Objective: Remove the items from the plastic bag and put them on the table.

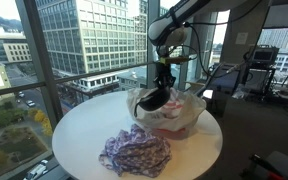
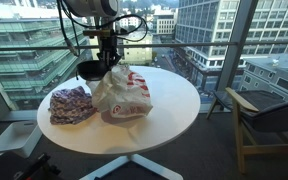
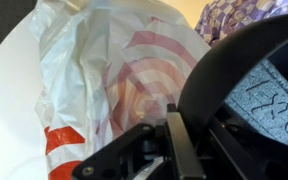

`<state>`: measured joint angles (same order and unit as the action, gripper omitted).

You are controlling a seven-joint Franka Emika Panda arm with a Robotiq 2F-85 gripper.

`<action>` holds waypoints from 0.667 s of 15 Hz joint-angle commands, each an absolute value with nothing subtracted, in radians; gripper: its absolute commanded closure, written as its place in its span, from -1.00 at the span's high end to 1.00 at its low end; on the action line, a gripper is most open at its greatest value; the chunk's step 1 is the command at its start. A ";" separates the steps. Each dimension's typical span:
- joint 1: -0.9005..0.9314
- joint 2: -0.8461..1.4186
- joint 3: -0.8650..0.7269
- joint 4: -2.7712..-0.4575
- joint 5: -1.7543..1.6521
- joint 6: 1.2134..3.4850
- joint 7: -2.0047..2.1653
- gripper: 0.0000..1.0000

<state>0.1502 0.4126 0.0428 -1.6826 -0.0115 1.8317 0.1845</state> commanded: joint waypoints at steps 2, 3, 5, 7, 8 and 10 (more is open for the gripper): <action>0.121 0.282 0.103 -1.770 0.081 1.869 0.016 -0.92; 0.122 0.271 0.114 -1.778 0.100 1.886 -0.020 -0.93; 0.130 0.275 0.136 -1.775 0.131 1.928 -0.083 -0.93; 0.139 0.305 0.158 -1.757 0.158 1.952 -0.119 -0.93; 0.141 0.322 0.170 -1.751 0.171 1.957 -0.137 -0.94; 0.145 0.353 0.192 -1.750 0.196 1.967 -0.172 -0.94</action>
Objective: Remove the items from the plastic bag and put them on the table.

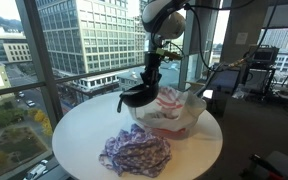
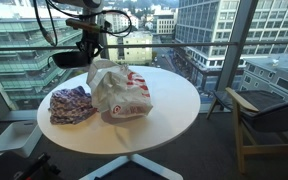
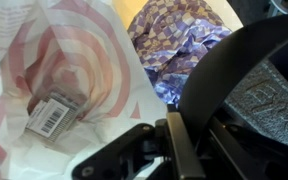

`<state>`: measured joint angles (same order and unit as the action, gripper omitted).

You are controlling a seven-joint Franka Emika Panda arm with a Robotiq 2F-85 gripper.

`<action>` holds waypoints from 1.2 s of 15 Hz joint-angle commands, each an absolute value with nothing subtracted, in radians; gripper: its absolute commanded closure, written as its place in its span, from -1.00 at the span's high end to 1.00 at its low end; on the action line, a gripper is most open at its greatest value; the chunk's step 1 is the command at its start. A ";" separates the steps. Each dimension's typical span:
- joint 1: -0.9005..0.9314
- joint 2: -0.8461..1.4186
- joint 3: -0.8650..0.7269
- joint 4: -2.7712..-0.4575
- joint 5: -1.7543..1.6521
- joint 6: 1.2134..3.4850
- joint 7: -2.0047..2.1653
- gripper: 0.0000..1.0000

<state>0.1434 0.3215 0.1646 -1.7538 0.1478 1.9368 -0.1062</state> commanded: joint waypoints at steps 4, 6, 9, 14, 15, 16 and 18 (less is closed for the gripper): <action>0.155 0.417 0.242 -1.770 0.239 1.988 -0.262 -0.94; 0.160 0.450 0.270 -1.768 0.263 1.977 -0.305 -0.93; 0.173 0.514 0.291 -1.747 0.263 2.001 -0.345 -0.93; 0.191 0.598 0.295 -1.720 0.194 2.199 -0.463 -0.90; 0.191 0.607 0.297 -1.724 0.176 2.252 -0.487 -0.90; 0.184 0.619 0.301 -1.729 0.162 2.302 -0.515 -0.90; 0.175 0.647 0.306 -1.732 0.131 2.379 -0.553 -0.89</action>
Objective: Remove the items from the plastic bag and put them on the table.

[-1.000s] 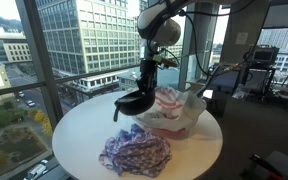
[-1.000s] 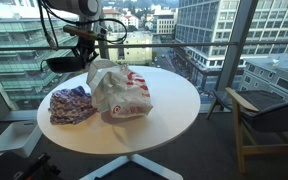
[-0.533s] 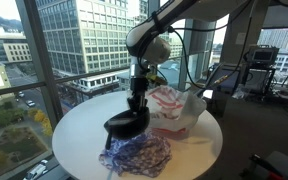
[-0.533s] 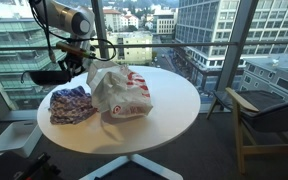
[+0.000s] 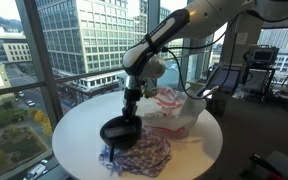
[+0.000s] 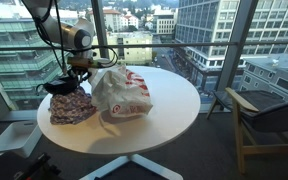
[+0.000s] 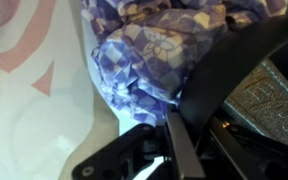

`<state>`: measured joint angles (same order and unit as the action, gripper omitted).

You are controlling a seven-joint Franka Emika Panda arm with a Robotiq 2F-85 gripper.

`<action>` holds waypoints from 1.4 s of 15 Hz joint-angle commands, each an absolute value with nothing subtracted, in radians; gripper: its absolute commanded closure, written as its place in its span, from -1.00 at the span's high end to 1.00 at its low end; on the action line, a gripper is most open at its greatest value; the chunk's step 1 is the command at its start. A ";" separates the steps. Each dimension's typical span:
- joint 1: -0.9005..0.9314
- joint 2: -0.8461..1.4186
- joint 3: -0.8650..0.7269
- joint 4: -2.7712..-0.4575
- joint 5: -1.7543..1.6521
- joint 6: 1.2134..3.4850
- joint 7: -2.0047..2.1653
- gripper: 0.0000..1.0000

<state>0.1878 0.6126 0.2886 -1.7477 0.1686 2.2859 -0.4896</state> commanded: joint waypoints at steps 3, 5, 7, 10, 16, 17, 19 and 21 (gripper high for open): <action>0.166 0.696 0.321 -1.732 0.097 2.515 -0.605 -0.90; 0.172 0.733 0.314 -1.723 0.049 2.591 -0.629 -0.96; 0.164 0.765 0.318 -1.709 0.020 2.635 -0.637 -0.96; 0.152 0.763 0.334 -1.718 0.004 2.649 -0.634 -0.29; 0.137 0.629 0.351 -1.816 -0.020 2.607 -0.611 0.49; 0.122 0.604 0.361 -1.830 -0.003 2.581 -0.611 0.62; 0.083 0.559 0.393 -1.850 0.049 2.518 -0.625 0.92; 0.029 0.503 0.436 -1.880 0.132 2.458 -0.656 1.00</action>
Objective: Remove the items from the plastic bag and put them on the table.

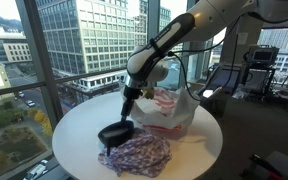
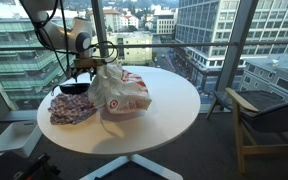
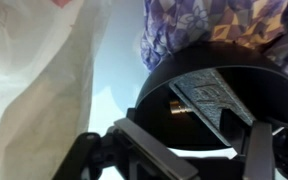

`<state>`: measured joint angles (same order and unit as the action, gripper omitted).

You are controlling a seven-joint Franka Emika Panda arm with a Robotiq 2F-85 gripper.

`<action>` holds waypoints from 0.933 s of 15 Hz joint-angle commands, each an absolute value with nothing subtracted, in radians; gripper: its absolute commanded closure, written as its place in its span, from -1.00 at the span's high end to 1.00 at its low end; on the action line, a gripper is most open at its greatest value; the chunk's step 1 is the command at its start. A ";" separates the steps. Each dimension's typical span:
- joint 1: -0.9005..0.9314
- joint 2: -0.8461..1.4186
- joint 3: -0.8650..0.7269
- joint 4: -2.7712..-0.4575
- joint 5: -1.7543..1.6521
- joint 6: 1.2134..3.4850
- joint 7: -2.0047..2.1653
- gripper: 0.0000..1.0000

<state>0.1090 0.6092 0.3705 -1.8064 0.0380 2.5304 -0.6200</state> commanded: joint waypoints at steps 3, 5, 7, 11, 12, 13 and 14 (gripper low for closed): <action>-0.045 0.402 0.488 -1.939 0.320 2.390 -0.704 1.00; -0.067 0.324 0.482 -1.996 0.429 2.382 -0.724 1.00; -0.064 0.251 0.450 -2.053 0.503 2.402 -0.743 1.00; -0.014 0.129 0.354 -2.172 0.477 2.485 -0.713 1.00; -0.003 0.106 0.333 -2.199 0.460 2.512 -0.703 1.00; 0.012 0.084 0.312 -2.226 0.434 2.537 -0.683 1.00; 0.029 0.062 0.294 -2.253 0.396 2.568 -0.657 1.00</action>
